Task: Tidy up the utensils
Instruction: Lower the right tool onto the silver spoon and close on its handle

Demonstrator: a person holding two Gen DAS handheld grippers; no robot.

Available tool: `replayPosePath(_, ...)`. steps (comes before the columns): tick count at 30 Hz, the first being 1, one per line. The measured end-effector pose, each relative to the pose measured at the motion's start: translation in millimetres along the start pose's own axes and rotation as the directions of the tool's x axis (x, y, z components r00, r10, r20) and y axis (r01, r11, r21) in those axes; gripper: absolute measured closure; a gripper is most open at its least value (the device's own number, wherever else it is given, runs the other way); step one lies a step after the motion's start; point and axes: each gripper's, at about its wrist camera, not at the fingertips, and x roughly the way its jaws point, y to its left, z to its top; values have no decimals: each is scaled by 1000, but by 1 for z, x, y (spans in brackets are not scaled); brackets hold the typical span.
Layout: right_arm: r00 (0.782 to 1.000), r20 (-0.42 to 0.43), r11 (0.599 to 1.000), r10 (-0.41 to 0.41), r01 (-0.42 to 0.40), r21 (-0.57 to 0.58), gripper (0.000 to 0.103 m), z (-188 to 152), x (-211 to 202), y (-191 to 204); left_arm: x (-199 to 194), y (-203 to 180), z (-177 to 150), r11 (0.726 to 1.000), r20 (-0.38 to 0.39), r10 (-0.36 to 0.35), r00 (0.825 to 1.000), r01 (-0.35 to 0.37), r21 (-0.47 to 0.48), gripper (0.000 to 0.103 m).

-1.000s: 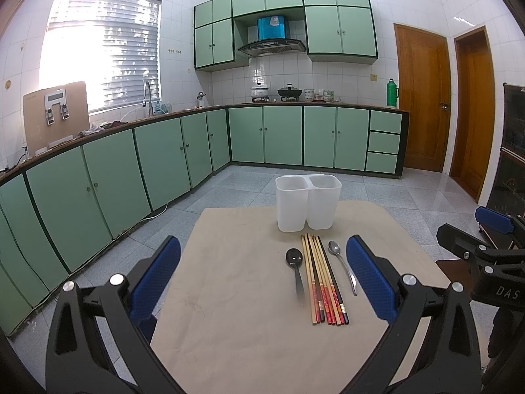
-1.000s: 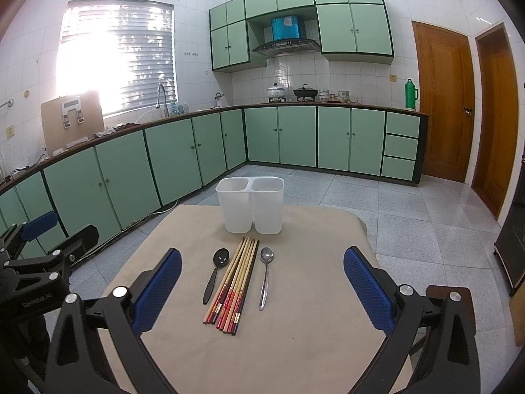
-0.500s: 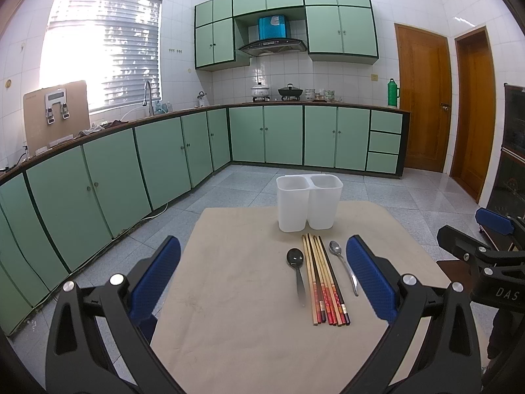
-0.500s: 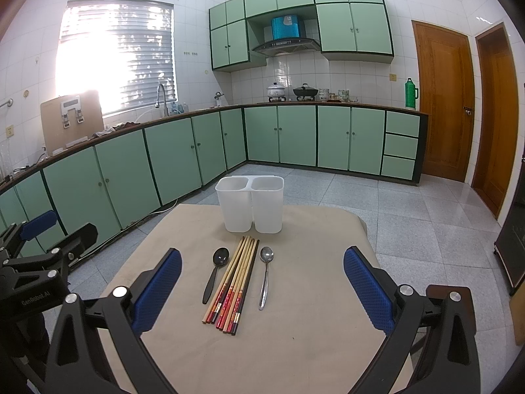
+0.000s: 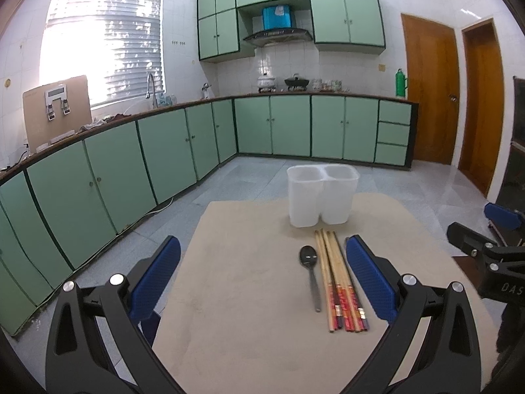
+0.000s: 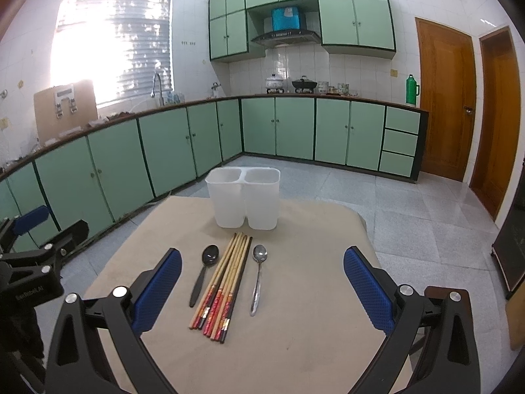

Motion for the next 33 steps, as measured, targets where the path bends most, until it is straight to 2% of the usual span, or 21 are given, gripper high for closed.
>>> replayPosePath(5,997,-69,1000,20,-20,1,6,2,46,-4,46,5,-2,1000,-53,25,998,-24,11,5)
replayPosePath(13,979,-202,999,23,-27,-19,16,-2,136,-8,122,5,-13,1000,-161,28,987,-26,12,5)
replayPosePath(19,939,-333,996,84,-77,33,32,-16,205,-14,164,4,-21,1000,-227,14,974,-13,8,5)
replayPosePath(28,896,-431,994,110,-108,28,50,-26,245,-15,193,4,-33,1000,-280,-7,960,10,10,5)
replayPosePath(32,892,-438,994,107,-110,18,61,-27,248,-14,200,-2,-36,1000,-293,-24,956,29,12,5)
replayPosePath(33,892,-439,994,106,-111,15,67,-26,249,-15,202,-4,-37,999,-299,-31,954,37,12,5)
